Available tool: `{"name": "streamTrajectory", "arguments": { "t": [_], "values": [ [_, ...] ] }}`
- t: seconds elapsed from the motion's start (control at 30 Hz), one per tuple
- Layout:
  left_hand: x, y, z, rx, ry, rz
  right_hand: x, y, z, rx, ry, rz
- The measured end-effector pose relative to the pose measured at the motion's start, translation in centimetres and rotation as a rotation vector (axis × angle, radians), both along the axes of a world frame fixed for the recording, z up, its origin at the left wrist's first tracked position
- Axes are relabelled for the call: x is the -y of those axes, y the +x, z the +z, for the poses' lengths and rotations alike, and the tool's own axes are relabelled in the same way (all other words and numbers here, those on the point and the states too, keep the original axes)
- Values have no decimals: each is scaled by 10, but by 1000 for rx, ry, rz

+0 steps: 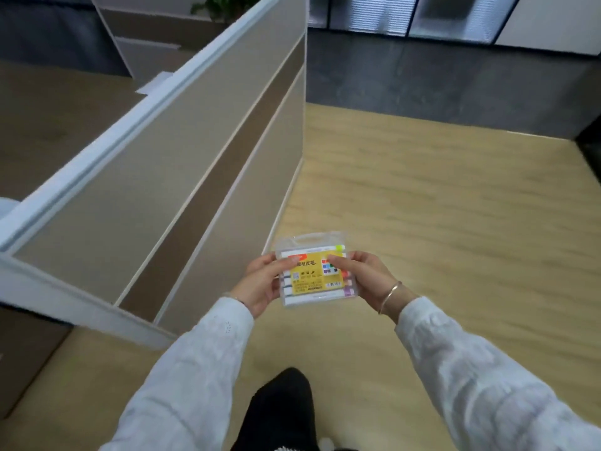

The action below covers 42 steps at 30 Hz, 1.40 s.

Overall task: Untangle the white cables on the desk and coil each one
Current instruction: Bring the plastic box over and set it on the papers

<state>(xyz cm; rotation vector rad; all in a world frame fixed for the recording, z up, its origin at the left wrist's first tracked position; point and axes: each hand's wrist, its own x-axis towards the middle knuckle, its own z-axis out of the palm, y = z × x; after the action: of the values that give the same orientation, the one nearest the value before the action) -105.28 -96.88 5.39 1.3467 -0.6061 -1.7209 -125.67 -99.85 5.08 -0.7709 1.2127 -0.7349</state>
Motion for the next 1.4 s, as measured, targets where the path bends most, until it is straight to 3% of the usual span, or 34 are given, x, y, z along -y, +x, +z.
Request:
{"name": "streamTrajectory", "arguments": {
  "t": [0.23, 0.73, 1.13, 1.4],
  "values": [
    [177, -53, -5, 39, -17, -85, 160, -54, -6, 13, 3, -104],
    [628, -132, 22, 23, -59, -213, 583, -130, 21, 38, 11, -282],
    [966, -201, 17, -3, -83, -50, 957, -199, 21, 15, -20, -109],
    [1169, -190, 14, -3, -98, 111, 1186, -180, 23, 8, -5, 34]
  ]
}}
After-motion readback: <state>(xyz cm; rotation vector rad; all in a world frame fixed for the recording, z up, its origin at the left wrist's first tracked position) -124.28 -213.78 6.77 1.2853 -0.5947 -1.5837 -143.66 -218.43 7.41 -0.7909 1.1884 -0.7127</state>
